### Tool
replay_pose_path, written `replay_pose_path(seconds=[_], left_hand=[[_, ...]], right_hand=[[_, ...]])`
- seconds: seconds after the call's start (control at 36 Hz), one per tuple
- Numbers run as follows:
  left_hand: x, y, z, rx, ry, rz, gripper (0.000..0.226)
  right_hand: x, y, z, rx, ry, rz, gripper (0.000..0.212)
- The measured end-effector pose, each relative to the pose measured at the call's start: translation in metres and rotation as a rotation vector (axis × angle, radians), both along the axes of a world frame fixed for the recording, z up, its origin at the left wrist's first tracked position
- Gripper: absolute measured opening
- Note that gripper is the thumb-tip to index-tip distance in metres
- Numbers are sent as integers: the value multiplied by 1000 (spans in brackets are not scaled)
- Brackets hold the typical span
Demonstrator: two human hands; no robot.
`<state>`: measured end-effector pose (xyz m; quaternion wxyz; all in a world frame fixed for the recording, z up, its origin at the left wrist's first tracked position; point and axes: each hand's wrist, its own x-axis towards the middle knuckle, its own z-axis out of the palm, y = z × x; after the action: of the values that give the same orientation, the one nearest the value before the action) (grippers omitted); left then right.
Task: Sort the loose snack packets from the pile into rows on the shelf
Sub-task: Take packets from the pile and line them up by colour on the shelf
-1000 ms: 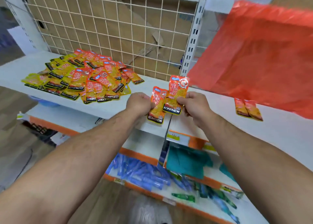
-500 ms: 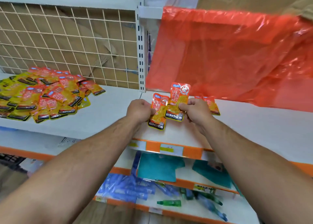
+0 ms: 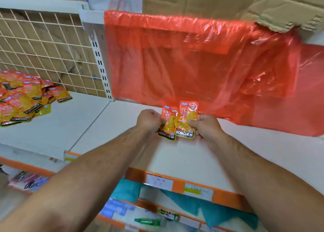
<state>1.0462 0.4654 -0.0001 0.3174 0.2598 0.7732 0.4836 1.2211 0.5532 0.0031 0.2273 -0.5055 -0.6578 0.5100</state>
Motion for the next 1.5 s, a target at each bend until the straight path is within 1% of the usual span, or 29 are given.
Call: replay_pose_path(seconds=[0.03,0.06,0.11,0.14,0.25,0.36,0.47,0.53,0.61,0.72,0.83,0.94,1.06,1.19,1.33,1.39,1.44,1.5], left_hand=[[4,6,0,-9,2,2,23],[7,12,-2,-18,3,5,23],[12,24,-4,-41,20,-6,23],[14,30,-7,-54,29,-11,24],[26,53,-10,-82,65,-43,31],[33,77,-14,-140,145,-92,20],[35,92,-18,-204,260,-111,15],[36,94,-20,-239,316,-114,10],[35,97,-25,-296,408,-118,23],[33,101,-28,-328,445,-140,29],[33,103,-28,-329,489,-181,30],[32,104,-27,-353,544,-210,29],[30,103,-29,-342,554,-241,27],[31,100,-32,-340,563,-250,35],[29,99,-31,-323,570,-290,34],[28,97,-29,-328,628,-310,30],[29,92,-27,-294,745,-350,25],[30,87,-27,-236,854,-454,27]], right_hand=[[4,4,-1,-12,1,-5,13],[8,9,-4,-25,6,-11,14],[16,17,-8,-51,6,-17,22],[19,20,-9,-56,5,-20,23],[30,32,-11,-75,-1,-29,17],[40,44,-10,-106,-35,-32,11],[45,52,-10,-121,-35,-5,23],[45,56,-11,-138,-41,-17,25],[42,60,-16,-163,-50,-36,23],[40,63,-20,-190,-51,-41,18],[37,64,-19,-188,-48,-32,24],[35,65,-20,-207,-60,-45,21],[34,67,-24,-216,-75,-50,17],[34,67,-26,-216,-87,-59,18],[32,67,-28,-214,-81,-76,18],[30,69,-29,-210,-82,-85,16],[28,71,-30,-216,-72,-101,20],[26,72,-32,-228,-57,-117,23]])
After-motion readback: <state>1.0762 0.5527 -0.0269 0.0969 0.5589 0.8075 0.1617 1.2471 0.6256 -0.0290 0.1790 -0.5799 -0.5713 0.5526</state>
